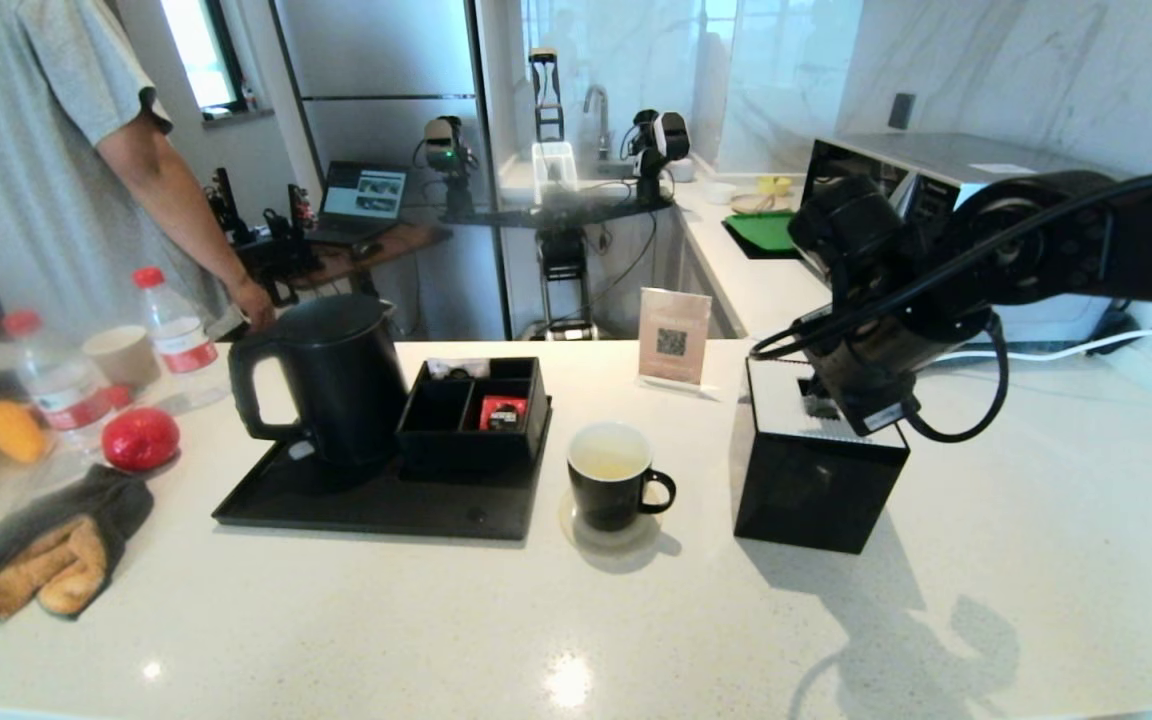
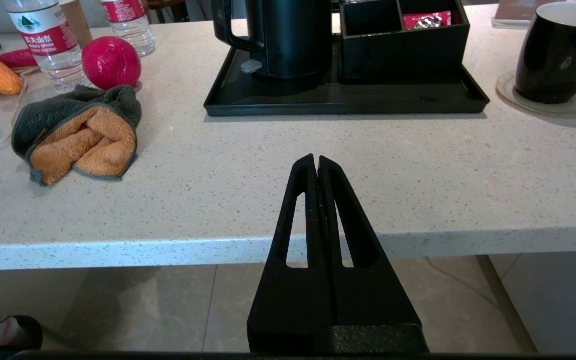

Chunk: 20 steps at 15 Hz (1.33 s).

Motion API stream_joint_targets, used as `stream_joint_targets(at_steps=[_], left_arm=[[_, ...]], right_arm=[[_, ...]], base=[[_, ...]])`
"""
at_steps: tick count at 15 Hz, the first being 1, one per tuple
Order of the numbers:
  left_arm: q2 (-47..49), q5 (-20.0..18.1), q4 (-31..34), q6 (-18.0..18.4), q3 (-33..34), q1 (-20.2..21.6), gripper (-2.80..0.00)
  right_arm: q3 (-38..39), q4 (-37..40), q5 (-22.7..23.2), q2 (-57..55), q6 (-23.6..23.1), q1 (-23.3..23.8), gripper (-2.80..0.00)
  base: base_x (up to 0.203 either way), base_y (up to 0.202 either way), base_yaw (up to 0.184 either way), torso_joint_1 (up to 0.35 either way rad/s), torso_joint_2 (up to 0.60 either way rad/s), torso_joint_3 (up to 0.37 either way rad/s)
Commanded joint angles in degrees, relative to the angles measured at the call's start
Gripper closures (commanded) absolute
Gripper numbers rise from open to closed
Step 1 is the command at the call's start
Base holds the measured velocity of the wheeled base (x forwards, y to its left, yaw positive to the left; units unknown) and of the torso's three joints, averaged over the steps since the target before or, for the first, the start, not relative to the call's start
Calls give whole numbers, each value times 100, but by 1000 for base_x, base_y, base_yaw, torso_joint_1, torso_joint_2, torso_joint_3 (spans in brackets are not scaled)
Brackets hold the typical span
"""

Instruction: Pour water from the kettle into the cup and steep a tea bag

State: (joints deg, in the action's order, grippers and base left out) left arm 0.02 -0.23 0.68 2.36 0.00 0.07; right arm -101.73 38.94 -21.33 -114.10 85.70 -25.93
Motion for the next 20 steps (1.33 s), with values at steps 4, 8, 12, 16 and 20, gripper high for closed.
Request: stream_joint_targets(at_steps=[4, 8, 12, 16, 20], left_arm=[[-2, -4, -7, 2, 0, 1, 0], [-2, -4, -2, 2, 0, 1, 0], [-2, -12, -7, 2, 0, 1, 0], [-2, -12, -7, 2, 0, 1, 0], [-2, -12, -7, 2, 0, 1, 0]], right_arm=[[-40, -147, -11, -110, 34, 44, 0], [-31, -270, -11, -183, -105, 104, 0], [-23, -457, -11, -212, -128, 191, 0], [-23, -466, -4, -272, -124, 256, 0], [-23, -466, -3, -323, -122, 272, 0]], base=[[0, 0, 0, 0, 0, 0], [0, 0, 0, 0, 0, 0], [0, 0, 0, 0, 0, 0], [0, 0, 0, 0, 0, 0], [0, 0, 0, 0, 0, 0]])
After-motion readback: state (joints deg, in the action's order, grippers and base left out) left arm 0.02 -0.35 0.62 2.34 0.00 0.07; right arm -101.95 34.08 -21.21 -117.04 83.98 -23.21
